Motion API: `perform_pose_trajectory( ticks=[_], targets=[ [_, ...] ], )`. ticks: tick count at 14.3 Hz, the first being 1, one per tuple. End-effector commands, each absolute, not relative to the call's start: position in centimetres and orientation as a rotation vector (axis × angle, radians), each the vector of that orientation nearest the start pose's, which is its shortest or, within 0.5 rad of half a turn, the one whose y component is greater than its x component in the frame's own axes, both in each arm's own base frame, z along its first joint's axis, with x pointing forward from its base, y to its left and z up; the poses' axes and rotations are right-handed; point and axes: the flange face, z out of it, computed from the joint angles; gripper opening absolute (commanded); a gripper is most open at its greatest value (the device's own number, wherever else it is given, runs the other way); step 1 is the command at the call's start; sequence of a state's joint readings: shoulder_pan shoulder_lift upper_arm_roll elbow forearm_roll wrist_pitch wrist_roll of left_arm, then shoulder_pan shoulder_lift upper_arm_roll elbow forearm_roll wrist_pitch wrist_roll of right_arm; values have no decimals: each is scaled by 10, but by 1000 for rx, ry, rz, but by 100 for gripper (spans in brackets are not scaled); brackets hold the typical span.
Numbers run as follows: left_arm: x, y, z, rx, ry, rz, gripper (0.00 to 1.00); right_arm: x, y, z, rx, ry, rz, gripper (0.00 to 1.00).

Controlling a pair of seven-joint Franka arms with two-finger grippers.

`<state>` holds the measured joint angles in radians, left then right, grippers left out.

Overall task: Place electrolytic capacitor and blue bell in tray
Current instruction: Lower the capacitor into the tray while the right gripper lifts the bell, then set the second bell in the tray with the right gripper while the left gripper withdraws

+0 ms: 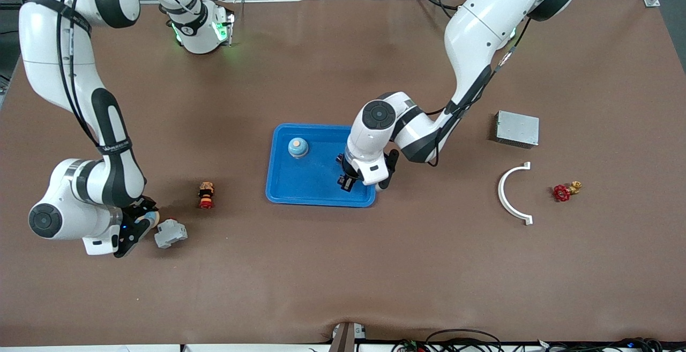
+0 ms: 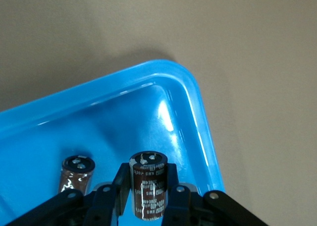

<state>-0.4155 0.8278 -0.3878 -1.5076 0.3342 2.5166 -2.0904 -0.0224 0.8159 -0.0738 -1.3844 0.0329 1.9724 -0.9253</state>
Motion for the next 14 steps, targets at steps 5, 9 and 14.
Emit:
perform_pose_trajectory(
  ticks=[5,9,14],
  targets=[
    [551,-496,234,-2851,-1918,-6,100,688,36,304,-2941,-796,472,6],
    [562,-488,257,-2878,-1920,-51,100,672,117,335,-3028,-475,486,7],
    [573,-473,278,-2895,-1878,-88,100,661,198,336,-3030,-180,430,7]
  ],
)
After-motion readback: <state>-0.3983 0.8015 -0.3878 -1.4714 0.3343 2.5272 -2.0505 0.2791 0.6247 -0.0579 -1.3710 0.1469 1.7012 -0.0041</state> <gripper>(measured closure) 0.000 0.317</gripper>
